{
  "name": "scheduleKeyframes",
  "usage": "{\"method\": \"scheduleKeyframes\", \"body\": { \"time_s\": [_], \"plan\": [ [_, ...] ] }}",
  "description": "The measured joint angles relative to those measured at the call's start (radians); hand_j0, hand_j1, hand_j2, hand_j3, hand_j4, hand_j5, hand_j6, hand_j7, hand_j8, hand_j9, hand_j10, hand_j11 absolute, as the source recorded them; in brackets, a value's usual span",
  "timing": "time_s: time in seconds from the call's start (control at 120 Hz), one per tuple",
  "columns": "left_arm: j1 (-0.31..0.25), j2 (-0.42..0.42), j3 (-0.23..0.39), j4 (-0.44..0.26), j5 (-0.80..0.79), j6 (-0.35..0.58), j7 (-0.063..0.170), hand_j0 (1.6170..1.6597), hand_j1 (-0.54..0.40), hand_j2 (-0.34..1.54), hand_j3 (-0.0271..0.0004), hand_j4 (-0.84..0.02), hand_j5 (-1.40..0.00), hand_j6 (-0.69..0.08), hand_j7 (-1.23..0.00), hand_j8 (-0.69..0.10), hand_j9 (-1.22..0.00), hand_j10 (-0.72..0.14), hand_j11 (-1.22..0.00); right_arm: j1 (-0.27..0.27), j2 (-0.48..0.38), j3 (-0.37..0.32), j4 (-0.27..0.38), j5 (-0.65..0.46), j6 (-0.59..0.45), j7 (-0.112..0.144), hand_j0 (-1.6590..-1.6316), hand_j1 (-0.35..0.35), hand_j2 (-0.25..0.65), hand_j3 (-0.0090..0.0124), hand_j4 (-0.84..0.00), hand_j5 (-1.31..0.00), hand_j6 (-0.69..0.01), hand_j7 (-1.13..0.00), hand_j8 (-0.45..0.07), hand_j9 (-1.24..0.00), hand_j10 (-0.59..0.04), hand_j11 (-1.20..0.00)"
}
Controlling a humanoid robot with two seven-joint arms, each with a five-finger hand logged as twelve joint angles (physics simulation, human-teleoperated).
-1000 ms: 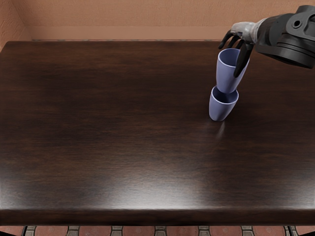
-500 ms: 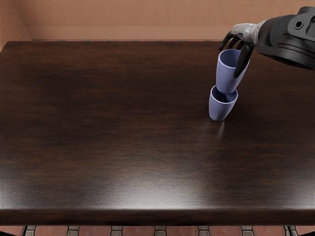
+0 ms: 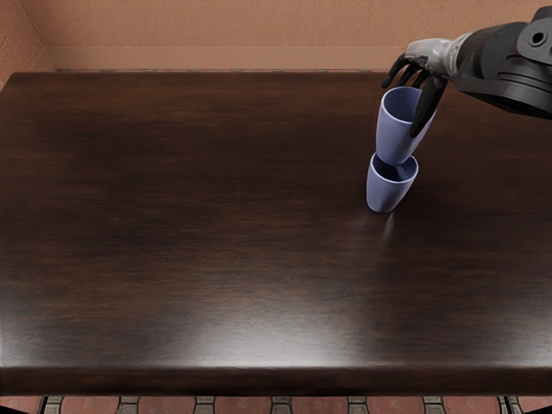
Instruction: Pick up cup and place in cup with right hand
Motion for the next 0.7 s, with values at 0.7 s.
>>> {"method": "scheduleKeyframes", "body": {
  "time_s": [0.7],
  "plan": [
    [0.004,0.0,-0.004,0.0,0.0,0.0,0.0,1.6581,0.349,0.0,0.0,0.0,0.0,0.0,0.0,0.0,0.0,0.0,0.0,0.008,-0.041,0.011,0.067,0.001,0.002,0.0,-1.6581,0.092,0.058,0.0,-0.39,-0.5,-0.371,-0.51,-0.349,-0.51,-0.388,-0.51]
  ]
}}
